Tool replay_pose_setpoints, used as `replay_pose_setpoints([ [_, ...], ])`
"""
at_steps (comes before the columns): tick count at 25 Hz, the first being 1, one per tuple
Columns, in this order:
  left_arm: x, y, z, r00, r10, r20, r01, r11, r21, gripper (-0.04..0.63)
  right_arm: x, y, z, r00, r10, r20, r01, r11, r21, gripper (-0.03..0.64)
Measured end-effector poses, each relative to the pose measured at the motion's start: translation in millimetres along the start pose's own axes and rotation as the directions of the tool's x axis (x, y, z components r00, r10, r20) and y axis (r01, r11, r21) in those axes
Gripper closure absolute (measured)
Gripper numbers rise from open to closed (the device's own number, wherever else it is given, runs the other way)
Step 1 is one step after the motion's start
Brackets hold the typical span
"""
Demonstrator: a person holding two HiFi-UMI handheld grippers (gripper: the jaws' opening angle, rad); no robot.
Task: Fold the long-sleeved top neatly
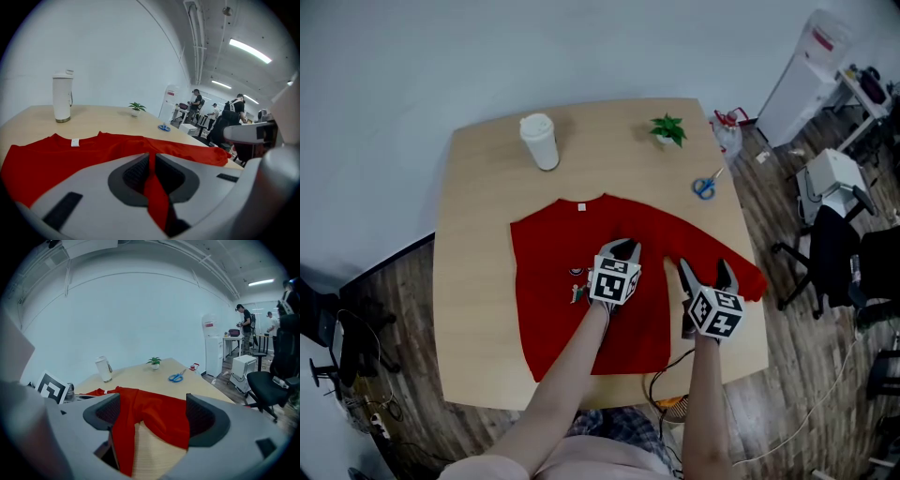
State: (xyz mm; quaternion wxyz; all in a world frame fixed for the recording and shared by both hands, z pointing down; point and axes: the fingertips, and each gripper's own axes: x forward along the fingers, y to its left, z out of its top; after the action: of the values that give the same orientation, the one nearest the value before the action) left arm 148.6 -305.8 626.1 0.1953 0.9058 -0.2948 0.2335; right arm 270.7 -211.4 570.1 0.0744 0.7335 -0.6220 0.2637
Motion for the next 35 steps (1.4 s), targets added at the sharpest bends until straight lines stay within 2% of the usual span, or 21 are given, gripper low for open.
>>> replay_pose_setpoints([
  [1,-0.7,-4.9,2.6,1.000,-0.022,0.011,0.022,1.000,-0.001,0.553,-1.3,-1.1,0.5,1.000,-0.003,0.002,0.003,1.000,0.004,0.193],
  [4,-5.9,-18.3,11.4,0.996,-0.083,0.041,0.083,0.997,0.001,0.463,-6.4,-4.0,1.9,1.000,-0.013,0.012,0.012,1.000,0.017,0.192],
  [6,-10.9,-24.7,16.7,0.992,-0.102,0.069,0.102,0.995,0.002,0.368,-11.1,-7.6,2.5,1.000,-0.023,0.021,0.022,0.999,0.025,0.190],
  [8,-15.3,-27.1,20.1,0.990,-0.097,0.100,0.097,0.995,0.001,0.226,-16.2,-12.0,2.6,0.999,-0.035,0.029,0.034,0.999,0.034,0.188],
  [11,-17.7,-26.5,20.0,0.991,-0.070,0.117,0.069,0.998,0.010,0.159,-22.5,-17.7,1.5,0.998,-0.050,0.035,0.048,0.998,0.050,0.184],
  [16,-19.8,-37.6,28.9,0.988,-0.067,0.136,0.063,0.997,0.032,0.149,-33.1,-29.9,0.3,0.996,-0.070,0.048,0.067,0.996,0.063,0.184],
  [22,-13.4,-78.4,45.8,0.982,-0.110,0.152,0.100,0.992,0.077,0.149,-61.7,-71.3,-4.1,0.989,-0.134,0.060,0.128,0.986,0.103,0.187],
  [30,17.3,-142.7,40.9,0.976,-0.199,0.089,0.187,0.974,0.132,0.149,-98.1,-138.6,-22.5,0.963,-0.263,0.049,0.253,0.955,0.153,0.196],
  [35,34.9,-180.1,28.8,0.967,-0.253,0.042,0.244,0.958,0.152,0.150,-113.1,-177.4,-42.0,0.942,-0.334,0.017,0.327,0.930,0.170,0.226],
])
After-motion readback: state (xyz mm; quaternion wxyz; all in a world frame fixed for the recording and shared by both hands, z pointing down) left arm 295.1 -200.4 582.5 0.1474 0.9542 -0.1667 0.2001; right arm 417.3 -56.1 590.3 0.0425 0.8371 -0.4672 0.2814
